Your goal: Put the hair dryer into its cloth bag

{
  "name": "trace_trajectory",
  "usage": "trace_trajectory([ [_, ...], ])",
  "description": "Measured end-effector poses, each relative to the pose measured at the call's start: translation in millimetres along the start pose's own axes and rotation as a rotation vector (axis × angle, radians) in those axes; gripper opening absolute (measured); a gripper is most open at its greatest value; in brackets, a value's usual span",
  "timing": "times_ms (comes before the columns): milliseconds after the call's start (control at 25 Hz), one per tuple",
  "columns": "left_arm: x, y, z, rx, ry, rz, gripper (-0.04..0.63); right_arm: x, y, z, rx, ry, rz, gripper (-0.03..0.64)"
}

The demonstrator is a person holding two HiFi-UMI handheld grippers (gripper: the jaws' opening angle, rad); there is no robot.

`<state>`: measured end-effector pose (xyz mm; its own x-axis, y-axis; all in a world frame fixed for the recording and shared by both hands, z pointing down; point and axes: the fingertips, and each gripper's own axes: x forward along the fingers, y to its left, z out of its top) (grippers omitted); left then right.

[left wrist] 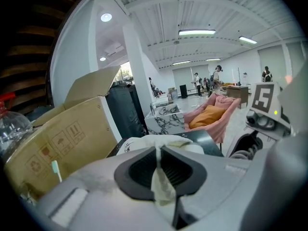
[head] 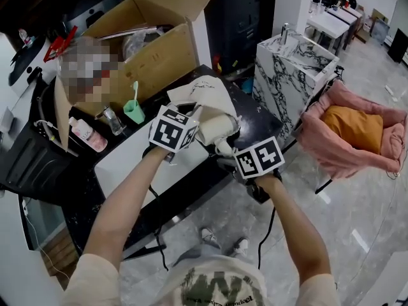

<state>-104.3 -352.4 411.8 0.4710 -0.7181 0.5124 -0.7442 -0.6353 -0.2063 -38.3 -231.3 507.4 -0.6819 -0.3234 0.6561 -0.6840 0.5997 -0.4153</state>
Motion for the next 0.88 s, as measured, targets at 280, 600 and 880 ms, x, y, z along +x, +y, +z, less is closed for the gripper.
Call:
trace_trajectory([
  [280,-2.9,-12.0,0.7,0.045,-0.016,-0.022,0.038,3.3,-13.1,9.1,-0.004,0.005,-0.045,0.258],
  [600,-7.5,-16.6,0.2,0.046,-0.030,-0.032,0.038,20.3,-16.1,34.8,0.028,-0.034,-0.056,0.258],
  [880,-9.2,-15.1,-3.5,0.022,-0.048,-0.031,0.038,37.3,-26.0,59.2,0.050,-0.071,-0.084,0.256],
])
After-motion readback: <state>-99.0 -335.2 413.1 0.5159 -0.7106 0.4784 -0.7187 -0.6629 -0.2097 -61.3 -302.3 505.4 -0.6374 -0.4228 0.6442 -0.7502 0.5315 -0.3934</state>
